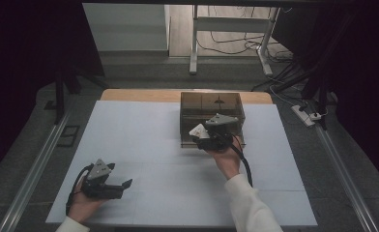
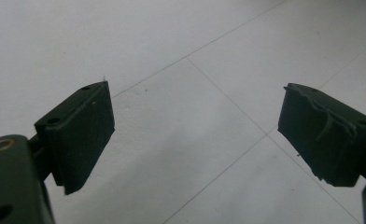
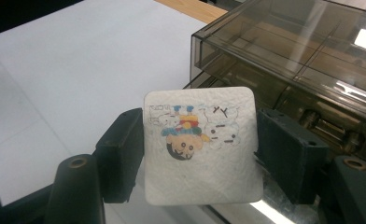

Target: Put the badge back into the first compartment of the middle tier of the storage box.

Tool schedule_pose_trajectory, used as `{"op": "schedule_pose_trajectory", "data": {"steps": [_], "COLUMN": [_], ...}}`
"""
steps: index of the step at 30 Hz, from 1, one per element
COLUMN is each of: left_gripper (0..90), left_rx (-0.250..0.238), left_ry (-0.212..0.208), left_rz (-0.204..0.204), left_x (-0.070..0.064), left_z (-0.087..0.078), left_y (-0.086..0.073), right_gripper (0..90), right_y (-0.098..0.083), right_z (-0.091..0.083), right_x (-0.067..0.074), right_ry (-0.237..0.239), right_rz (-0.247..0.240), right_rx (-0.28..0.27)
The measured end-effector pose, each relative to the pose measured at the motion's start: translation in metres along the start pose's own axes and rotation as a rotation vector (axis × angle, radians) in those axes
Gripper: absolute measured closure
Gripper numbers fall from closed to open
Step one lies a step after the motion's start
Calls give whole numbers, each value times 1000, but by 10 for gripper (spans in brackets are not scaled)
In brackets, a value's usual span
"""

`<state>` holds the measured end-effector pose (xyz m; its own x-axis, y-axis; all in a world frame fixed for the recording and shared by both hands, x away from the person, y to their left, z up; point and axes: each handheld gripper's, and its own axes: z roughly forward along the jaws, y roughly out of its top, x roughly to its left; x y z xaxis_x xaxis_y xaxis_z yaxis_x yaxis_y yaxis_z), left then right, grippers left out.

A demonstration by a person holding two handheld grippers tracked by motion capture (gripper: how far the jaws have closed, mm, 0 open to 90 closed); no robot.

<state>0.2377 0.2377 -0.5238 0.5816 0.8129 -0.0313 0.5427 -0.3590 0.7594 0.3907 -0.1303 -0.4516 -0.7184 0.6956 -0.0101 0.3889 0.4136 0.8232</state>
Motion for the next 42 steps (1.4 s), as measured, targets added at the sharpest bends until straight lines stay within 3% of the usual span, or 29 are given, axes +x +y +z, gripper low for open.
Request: {"op": "schedule_pose_trajectory", "data": {"steps": [2, 5, 6, 15, 19, 33, 42], "left_gripper": [110, 109, 110, 110, 111, 111, 111], "left_rx": [6, -3, -9, -14, -13, -11, -8], "left_ry": [3, -1, -3, -5, -3, -2, 0], "left_rz": [10, -7, -12, -14, -20, -14, -10], "left_x": [0, 1, 1, 2, 4, 6, 5], "left_z": [0, -1, -2, -4, -4, -5, -4], "left_y": [-1, 0, 0, -1, -2, -4, -4], "right_gripper": [329, 329, 329, 329, 329, 305, 281], "right_y": [3, 5, 6, 9, 6, 5, 5], "right_z": [4, 10, 16, 32, 39, 47, 39], "right_x": [1, 2, 3, 9, 9, 13, 13], "right_ry": [-14, -14, -22, -61, -59, -92, -84], "right_rz": [9, 46, 52, 75, 121, 125, 97], "right_rx": [6, -2, 18, 39, 35, 28, -3]}}
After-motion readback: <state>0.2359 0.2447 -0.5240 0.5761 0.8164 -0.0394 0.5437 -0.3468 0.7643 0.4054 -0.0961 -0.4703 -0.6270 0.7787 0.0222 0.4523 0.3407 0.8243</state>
